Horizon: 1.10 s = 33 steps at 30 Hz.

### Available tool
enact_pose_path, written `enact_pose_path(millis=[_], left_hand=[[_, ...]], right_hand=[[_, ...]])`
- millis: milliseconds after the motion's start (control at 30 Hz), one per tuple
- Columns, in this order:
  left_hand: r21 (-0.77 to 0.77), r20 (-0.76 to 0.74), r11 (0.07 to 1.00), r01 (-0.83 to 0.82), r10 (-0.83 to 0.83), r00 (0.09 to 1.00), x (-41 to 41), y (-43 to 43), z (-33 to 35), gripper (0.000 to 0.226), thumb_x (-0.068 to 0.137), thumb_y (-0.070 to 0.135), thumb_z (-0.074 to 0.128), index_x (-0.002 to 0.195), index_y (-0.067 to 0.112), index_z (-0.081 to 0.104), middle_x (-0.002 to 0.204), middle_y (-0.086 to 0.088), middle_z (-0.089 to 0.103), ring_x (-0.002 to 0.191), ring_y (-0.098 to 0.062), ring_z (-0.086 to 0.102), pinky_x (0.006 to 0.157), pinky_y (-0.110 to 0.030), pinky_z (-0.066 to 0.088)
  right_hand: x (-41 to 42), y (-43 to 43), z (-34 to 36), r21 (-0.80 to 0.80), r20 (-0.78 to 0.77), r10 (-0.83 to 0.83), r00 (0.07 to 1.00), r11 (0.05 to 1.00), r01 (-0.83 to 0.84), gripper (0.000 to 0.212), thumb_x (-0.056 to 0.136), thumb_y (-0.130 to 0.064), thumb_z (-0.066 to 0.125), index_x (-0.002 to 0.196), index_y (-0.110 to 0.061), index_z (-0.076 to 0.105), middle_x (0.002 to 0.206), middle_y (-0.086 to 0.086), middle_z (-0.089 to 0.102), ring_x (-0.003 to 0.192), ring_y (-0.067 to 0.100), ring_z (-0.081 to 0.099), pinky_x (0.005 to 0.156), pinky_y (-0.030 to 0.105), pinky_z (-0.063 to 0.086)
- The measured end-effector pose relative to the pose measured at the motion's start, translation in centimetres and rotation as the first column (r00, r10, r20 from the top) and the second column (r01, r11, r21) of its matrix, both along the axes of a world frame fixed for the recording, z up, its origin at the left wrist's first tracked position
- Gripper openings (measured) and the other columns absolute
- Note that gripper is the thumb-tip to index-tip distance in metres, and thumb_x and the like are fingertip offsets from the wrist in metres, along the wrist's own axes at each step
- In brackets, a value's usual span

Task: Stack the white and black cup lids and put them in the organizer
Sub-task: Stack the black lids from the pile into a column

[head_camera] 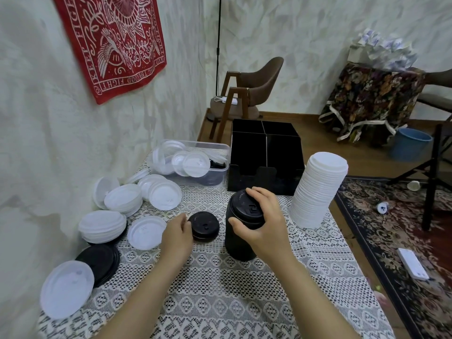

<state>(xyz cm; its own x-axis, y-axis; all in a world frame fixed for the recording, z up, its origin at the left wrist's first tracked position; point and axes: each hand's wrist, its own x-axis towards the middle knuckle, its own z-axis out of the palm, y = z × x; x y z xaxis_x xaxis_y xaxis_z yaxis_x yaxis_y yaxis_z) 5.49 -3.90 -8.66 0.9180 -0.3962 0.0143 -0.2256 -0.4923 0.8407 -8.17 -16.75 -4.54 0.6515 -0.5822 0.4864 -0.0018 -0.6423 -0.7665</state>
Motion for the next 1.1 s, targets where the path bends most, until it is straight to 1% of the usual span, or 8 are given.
enact_pose_path(millis=[267,367,500,633,733,833,933,1100], left_hand=[[0.313,0.163,0.927,0.205,-0.265,0.950,0.6,-1.0,-1.4,0.092,0.079,0.044,0.075,0.150,0.013,0.026,0.151,-0.004,0.033,0.139,-0.022,0.030,0.115,-0.038,0.029],[0.318,0.203,0.929,0.190,-0.263,0.943,0.8,-1.1,-1.7,0.087,0.076,0.045,0.077,0.146,0.014,0.034,0.139,-0.003,0.046,0.129,-0.021,0.043,0.108,-0.036,0.037],[0.050,0.232,0.987,0.149,-0.157,0.960,-0.2,-1.0,0.0,0.065,0.076,0.033,0.080,0.131,0.015,0.049,0.118,0.009,0.047,0.115,-0.013,0.048,0.091,-0.021,0.036],[-0.273,0.256,0.958,0.088,-0.016,0.967,-1.2,-0.9,4.0,0.060,0.077,0.029,0.079,0.130,0.015,0.054,0.129,0.004,0.052,0.119,-0.009,0.048,0.100,-0.025,0.040],[-0.396,0.275,0.895,0.204,-0.097,0.956,-2.4,-1.2,6.8,0.060,0.072,0.041,0.079,0.125,0.026,0.057,0.129,0.009,0.053,0.123,-0.005,0.049,0.103,-0.023,0.042],[-0.303,0.323,0.883,0.358,-0.258,0.911,-4.1,-1.9,8.6,0.063,0.068,0.041,0.076,0.127,0.024,0.059,0.132,0.012,0.052,0.124,0.002,0.045,0.103,-0.013,0.036],[-0.164,0.353,0.888,0.429,-0.353,0.866,-5.3,-2.6,9.0,0.063,0.074,0.030,0.081,0.132,0.022,0.057,0.140,0.008,0.046,0.129,-0.003,0.041,0.110,-0.021,0.034],[-0.050,0.346,0.895,0.444,-0.402,0.848,-6.3,-3.5,8.4,0.066,0.077,0.032,0.077,0.138,0.022,0.052,0.144,0.008,0.040,0.133,-0.005,0.036,0.111,-0.022,0.030]], right_hand=[[-0.1,0.0,0.1,0.001,-0.012,0.005,1.000,1.000,-0.005,0.073,0.069,-0.056,0.067,0.131,-0.019,0.055,0.130,-0.013,0.044,0.121,-0.016,0.036,0.100,0.003,0.030],[-0.1,0.0,0.1,0.011,0.000,0.011,1.000,1.000,-0.011,0.068,0.068,-0.053,0.069,0.128,-0.024,0.053,0.127,-0.016,0.045,0.122,-0.015,0.037,0.100,0.004,0.031],[-0.2,0.3,0.2,0.125,0.026,0.005,1.000,0.992,-0.008,0.071,0.064,-0.042,0.080,0.124,-0.034,0.043,0.121,-0.023,0.048,0.114,-0.009,0.048,0.094,0.007,0.038],[-0.2,0.2,-0.1,0.217,0.038,0.016,0.999,0.976,-0.024,0.086,0.062,-0.033,0.089,0.129,-0.036,0.035,0.127,-0.022,0.048,0.116,-0.008,0.049,0.097,0.008,0.039],[-0.1,0.1,-0.3,0.233,0.038,0.017,0.999,0.972,-0.025,0.093,0.062,-0.029,0.092,0.133,-0.033,0.033,0.128,-0.023,0.048,0.117,-0.008,0.049,0.097,0.008,0.038],[0.0,0.2,-0.3,0.260,0.044,0.006,0.999,0.966,-0.018,0.095,0.056,-0.041,0.087,0.134,-0.036,0.033,0.121,-0.031,0.051,0.112,-0.006,0.054,0.091,0.009,0.043],[0.0,0.0,-0.5,0.271,0.032,0.005,0.999,0.962,-0.013,0.093,0.058,-0.035,0.085,0.136,-0.036,0.034,0.116,-0.040,0.051,0.109,-0.009,0.055,0.087,0.009,0.044],[0.0,0.1,-0.2,0.307,0.057,0.031,0.998,0.951,-0.047,0.082,0.065,-0.026,0.075,0.134,-0.035,0.031,0.117,-0.025,0.053,0.105,-0.015,0.053,0.082,0.005,0.042]])
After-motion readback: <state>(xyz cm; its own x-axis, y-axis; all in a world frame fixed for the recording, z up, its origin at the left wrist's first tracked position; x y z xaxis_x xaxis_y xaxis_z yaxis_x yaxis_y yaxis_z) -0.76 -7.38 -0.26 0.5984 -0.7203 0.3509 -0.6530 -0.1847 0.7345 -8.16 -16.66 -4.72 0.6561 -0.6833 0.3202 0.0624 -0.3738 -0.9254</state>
